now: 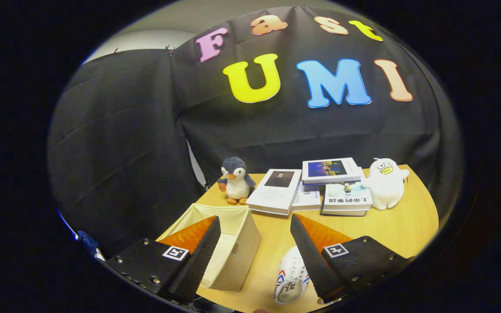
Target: Open the storage box then place both shoes into the box .Put the left shoe in first, then the right shoe, with the right side of both shoes facing outward in a uniform manner.
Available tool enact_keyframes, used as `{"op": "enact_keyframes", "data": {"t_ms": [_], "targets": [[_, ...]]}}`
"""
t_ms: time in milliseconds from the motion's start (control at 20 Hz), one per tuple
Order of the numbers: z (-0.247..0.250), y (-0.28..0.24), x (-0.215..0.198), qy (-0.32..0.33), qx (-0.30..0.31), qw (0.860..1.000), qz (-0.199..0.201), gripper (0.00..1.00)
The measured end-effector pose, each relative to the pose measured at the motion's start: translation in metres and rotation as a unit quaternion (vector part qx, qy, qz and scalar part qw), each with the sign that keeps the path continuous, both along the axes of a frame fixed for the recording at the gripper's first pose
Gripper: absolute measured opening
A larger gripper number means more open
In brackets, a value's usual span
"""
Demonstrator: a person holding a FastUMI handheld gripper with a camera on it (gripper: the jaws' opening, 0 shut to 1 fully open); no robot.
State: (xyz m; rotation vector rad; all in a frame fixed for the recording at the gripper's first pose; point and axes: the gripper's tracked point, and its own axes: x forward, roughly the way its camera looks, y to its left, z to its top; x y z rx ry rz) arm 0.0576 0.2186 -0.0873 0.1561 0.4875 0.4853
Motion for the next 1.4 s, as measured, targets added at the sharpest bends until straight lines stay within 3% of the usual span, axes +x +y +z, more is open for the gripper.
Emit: {"op": "enact_keyframes", "data": {"t_ms": [400, 1000, 1150, 1300, 1350, 1400], "targets": [[-0.087, -0.056, 0.027, 0.054, -0.021, 0.997, -0.048, 0.97], [-0.215, -0.072, 0.012, 0.168, -0.064, 0.983, -0.045, 0.97], [-0.237, -0.071, 0.007, 0.195, -0.069, 0.977, -0.044, 0.88], [-0.250, -0.066, 0.003, 0.217, -0.061, 0.974, -0.038, 0.87], [-0.251, -0.066, 0.002, 0.221, -0.058, 0.973, -0.040, 0.75], [-0.252, -0.065, 0.002, 0.227, -0.056, 0.972, -0.040, 0.73]]}}
